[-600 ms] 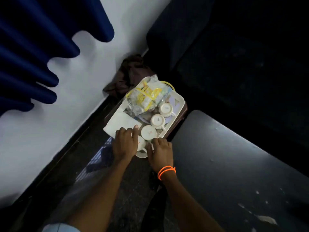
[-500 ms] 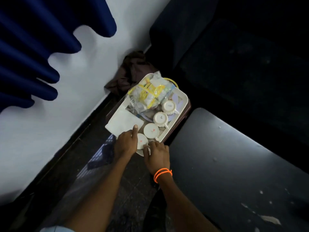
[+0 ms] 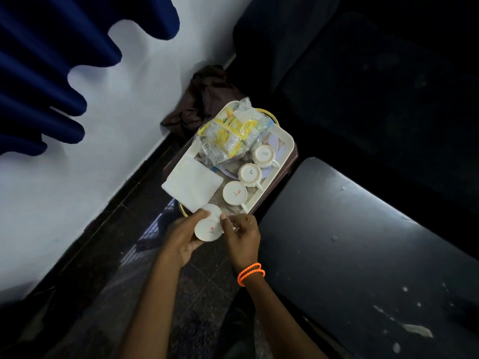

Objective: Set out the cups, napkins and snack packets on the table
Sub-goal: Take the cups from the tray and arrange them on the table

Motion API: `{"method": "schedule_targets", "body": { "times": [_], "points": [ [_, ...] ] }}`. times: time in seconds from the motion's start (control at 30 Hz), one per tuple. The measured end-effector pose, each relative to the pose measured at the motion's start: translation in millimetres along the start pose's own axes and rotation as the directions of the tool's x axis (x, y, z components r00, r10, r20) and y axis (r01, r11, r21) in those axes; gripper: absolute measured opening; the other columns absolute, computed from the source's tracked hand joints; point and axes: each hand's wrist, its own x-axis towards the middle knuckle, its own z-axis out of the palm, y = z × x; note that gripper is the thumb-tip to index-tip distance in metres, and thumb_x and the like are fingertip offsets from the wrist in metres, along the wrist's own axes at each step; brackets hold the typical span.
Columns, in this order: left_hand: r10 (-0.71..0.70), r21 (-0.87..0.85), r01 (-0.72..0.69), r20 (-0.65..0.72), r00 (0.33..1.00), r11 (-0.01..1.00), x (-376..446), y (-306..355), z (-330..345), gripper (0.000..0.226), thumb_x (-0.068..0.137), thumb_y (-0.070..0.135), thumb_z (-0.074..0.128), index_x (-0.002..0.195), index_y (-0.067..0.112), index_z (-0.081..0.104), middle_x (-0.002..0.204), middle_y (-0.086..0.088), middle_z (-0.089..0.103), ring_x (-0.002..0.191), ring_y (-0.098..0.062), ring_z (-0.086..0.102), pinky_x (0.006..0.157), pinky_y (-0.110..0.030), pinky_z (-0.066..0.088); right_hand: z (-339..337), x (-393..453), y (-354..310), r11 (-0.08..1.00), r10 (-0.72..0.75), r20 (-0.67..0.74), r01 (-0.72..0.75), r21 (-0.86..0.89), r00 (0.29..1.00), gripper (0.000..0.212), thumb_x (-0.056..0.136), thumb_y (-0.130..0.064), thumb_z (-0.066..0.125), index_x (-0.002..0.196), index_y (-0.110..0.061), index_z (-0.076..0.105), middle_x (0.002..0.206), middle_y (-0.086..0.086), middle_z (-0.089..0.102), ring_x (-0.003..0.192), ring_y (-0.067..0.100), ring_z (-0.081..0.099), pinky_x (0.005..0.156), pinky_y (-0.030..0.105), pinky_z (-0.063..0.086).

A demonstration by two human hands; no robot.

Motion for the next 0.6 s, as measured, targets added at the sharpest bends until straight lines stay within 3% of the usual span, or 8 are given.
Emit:
{"method": "schedule_targets", "body": {
  "times": [0.1, 0.17, 0.23, 0.33, 0.4, 0.47, 0.6],
  "points": [
    [-0.110, -0.162, 0.143, 0.193, 0.975, 0.976, -13, -18, 8, 0.048, 0.075, 0.012, 0.083, 0.121, 0.004, 0.072, 0.121, -0.018, 0.077, 0.118, -0.031, 0.070, 0.097, -0.048, 0.060, -26, 3, 6, 0.984, 0.122, 0.066, -0.130, 0.123, 0.990, 0.019, 0.083, -0.040, 0.082, 0.091, -0.024, 0.074, 0.097, 0.002, 0.069, 0.089, 0.012, 0.069, 0.079, 0.028, 0.058],
    [-0.099, -0.179, 0.159, 0.307, 0.947, 0.971, -18, -29, 25, 0.056, 0.073, 0.008, 0.081, 0.127, 0.001, 0.069, 0.125, -0.021, 0.075, 0.118, -0.031, 0.072, 0.091, -0.043, 0.064, -55, 10, 13, 0.926, 0.230, 0.148, -0.263, 0.272, 0.962, 0.042, 0.075, -0.043, 0.088, 0.106, -0.023, 0.070, 0.100, 0.004, 0.075, 0.092, 0.016, 0.074, 0.078, 0.029, 0.060],
    [-0.071, -0.120, 0.127, 0.390, 0.918, 0.985, -20, -38, 47, 0.056, 0.075, 0.004, 0.079, 0.129, -0.001, 0.068, 0.128, -0.021, 0.074, 0.115, -0.030, 0.074, 0.089, -0.040, 0.064, -92, 19, 22, 0.861, 0.279, 0.255, -0.358, 0.360, 0.926, 0.061, 0.066, -0.046, 0.094, 0.116, -0.021, 0.069, 0.103, 0.006, 0.078, 0.094, 0.018, 0.075, 0.078, 0.028, 0.059],
    [-0.083, 0.059, 0.062, 0.479, 0.874, 0.996, -19, -52, 90, 0.049, 0.077, -0.004, 0.077, 0.125, -0.001, 0.069, 0.126, -0.023, 0.074, 0.115, -0.032, 0.072, 0.097, -0.041, 0.061, -151, 32, 39, 0.845, 0.264, 0.345, -0.388, 0.368, 0.901, 0.052, 0.073, -0.024, 0.092, 0.120, -0.013, 0.070, 0.109, 0.007, 0.076, 0.097, 0.017, 0.071, 0.082, 0.027, 0.059],
    [-0.084, 0.169, -0.005, 0.514, 0.854, 0.986, -17, -65, 123, 0.052, 0.072, -0.009, 0.081, 0.121, 0.006, 0.070, 0.122, -0.020, 0.075, 0.113, -0.030, 0.073, 0.098, -0.040, 0.060, -190, 42, 51, 0.876, 0.262, 0.357, -0.377, 0.302, 0.896, 0.051, 0.077, -0.002, 0.085, 0.125, -0.009, 0.067, 0.112, 0.007, 0.075, 0.100, 0.016, 0.069, 0.084, 0.025, 0.059],
    [-0.033, 0.294, -0.154, 0.544, 0.838, 0.943, -16, -81, 157, 0.065, 0.063, -0.012, 0.085, 0.121, 0.012, 0.071, 0.120, -0.013, 0.077, 0.112, -0.026, 0.072, 0.098, -0.039, 0.058, -227, 49, 61, 0.927, 0.262, 0.344, -0.334, 0.170, 0.902, 0.063, 0.075, 0.008, 0.084, 0.132, -0.007, 0.062, 0.116, 0.005, 0.075, 0.103, 0.014, 0.071, 0.087, 0.026, 0.058],
    [0.086, 0.469, -0.453, 0.617, 0.782, 0.759, -12, -119, 220, 0.080, 0.056, -0.017, 0.088, 0.127, 0.012, 0.068, 0.123, -0.008, 0.075, 0.114, -0.022, 0.070, 0.091, -0.029, 0.060, -285, 51, 81, 0.973, 0.212, 0.200, -0.187, -0.136, 0.957, 0.079, 0.066, 0.005, 0.091, 0.137, -0.007, 0.059, 0.128, 0.008, 0.068, 0.114, 0.020, 0.068, 0.099, 0.029, 0.056]
  ]
}}
